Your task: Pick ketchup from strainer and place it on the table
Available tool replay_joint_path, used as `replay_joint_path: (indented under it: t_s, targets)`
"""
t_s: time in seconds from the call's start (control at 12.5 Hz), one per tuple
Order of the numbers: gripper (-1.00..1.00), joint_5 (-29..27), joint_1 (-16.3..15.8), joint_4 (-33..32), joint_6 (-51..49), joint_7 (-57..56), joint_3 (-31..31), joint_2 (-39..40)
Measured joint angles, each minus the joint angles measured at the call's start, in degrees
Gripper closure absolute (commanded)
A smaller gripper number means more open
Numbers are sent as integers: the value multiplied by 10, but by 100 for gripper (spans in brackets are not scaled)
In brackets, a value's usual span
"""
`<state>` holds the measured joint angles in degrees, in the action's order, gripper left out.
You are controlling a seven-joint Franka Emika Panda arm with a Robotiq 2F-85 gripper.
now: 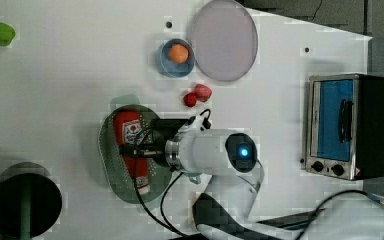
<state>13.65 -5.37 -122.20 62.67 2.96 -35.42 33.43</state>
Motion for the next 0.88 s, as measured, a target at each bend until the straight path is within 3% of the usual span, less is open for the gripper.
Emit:
replay_joint_path:
  t_s: [0.4,0.64,0.88]
  targets:
    - [-12,-119,24,7,-131,0,-13,-197]
    - [-12,-136,64,27,-209,0,-17,-289]
    - [-12,-145,84,25,-243,0,28,-327]
